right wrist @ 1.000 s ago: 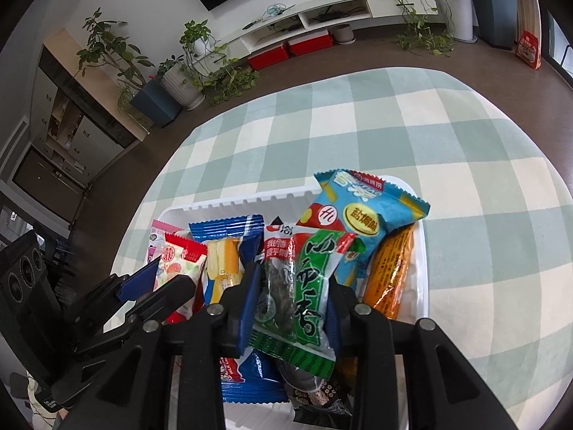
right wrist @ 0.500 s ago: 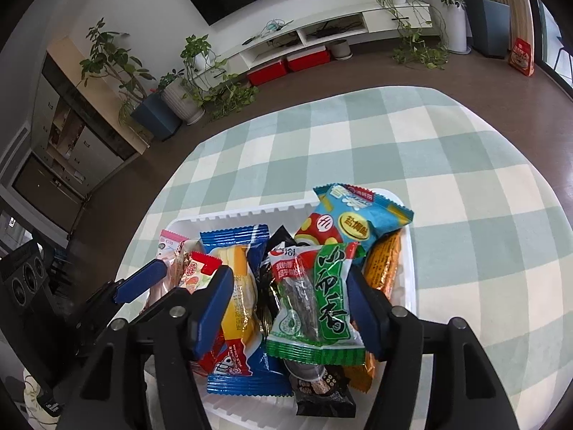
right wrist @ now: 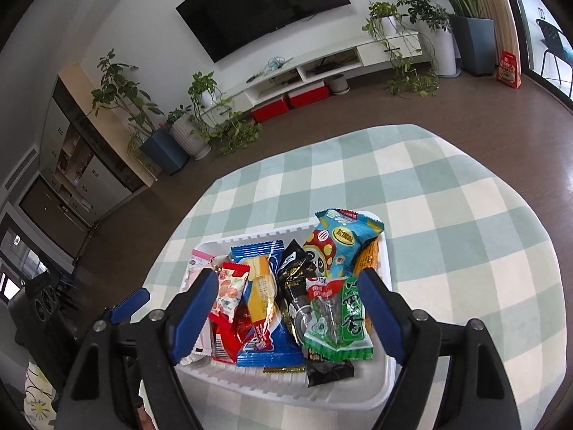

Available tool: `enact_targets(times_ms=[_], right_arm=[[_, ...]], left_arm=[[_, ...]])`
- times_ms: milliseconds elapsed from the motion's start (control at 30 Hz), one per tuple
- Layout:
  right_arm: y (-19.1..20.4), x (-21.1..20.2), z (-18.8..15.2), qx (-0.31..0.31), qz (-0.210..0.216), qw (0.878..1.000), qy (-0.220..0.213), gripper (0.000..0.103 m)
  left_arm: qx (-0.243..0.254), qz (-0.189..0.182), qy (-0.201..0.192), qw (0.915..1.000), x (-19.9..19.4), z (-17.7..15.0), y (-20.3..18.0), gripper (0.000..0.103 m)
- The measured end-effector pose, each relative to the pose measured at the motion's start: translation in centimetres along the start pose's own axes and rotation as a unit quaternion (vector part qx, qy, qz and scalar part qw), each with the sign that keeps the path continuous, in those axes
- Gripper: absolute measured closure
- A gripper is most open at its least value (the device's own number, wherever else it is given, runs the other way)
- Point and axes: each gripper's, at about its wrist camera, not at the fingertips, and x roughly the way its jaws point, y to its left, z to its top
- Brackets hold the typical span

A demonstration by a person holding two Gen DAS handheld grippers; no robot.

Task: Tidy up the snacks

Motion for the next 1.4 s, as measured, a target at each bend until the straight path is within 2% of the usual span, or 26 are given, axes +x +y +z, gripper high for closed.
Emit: enact_targets(times_ms=[133,200,267,333,400,433,600,800,933,1200,1400], right_arm=[[0.2,-2.4,-0.9,0.005,-0.003,1.000,-0.026,0.019],[0.7,-3.9,-1.7,-0.005,-0.009,0.999,-0.047,0.018],[1.5,-5.8,-2.6,-0.023,-0.020,0.997,-0.077,0.018],[2.5,-7.8,-3.7,-0.044,-0.028,0.992,-0.115,0.010],[3.5,-10.0,-4.9,-0.064,-0.033,0.985,-0.158,0.004],[4.0,-11.1,-5.5,-0.073,-0.034,0.981,-0.179,0.002],[5.6,-15.3,-8.5,-0.099,-0.036,0.958,-0.266,0.000],[6.2,-19.0,-11.0,-0.100,-0.062,0.938,-0.326,0.000],[6.3,-20.7,-12.1,-0.094,-0.090,0.932,-0.338,0.000],[7.4,-23.6,-14.7,-0.108,-0.144,0.910,-0.374,0.000],[7.9,-23.3,-15.1,-0.108,-0.162,0.919,-0.342,0.000]], left_arm=[[0.017,0.018,-0.021,0.9994,-3.1,-1.3,-1.3,0.001],[0.050,0.058,-0.045,0.9961,-5.3,-2.1,-2.8,0.001],[0.082,0.119,-0.082,0.9861,-7.7,-3.0,-4.5,0.001],[0.093,0.185,-0.116,0.9715,-10.0,-3.9,-5.8,0.001],[0.093,0.219,-0.132,0.9623,-11.8,-4.6,-6.7,0.001],[0.086,0.226,-0.134,0.9611,-12.6,-4.9,-6.9,0.001],[0.063,0.216,-0.142,0.9641,-16.0,-6.0,-7.3,0.001],[0.031,0.195,-0.147,0.9692,-19.3,-6.9,-7.0,0.001],[0.026,0.192,-0.154,0.9689,-20.9,-7.5,-7.5,0.001],[0.023,0.183,-0.156,0.9704,-22.5,-7.7,-8.5,0.001],[0.007,0.171,-0.133,0.9763,-22.4,-8.1,-8.5,0.000]])
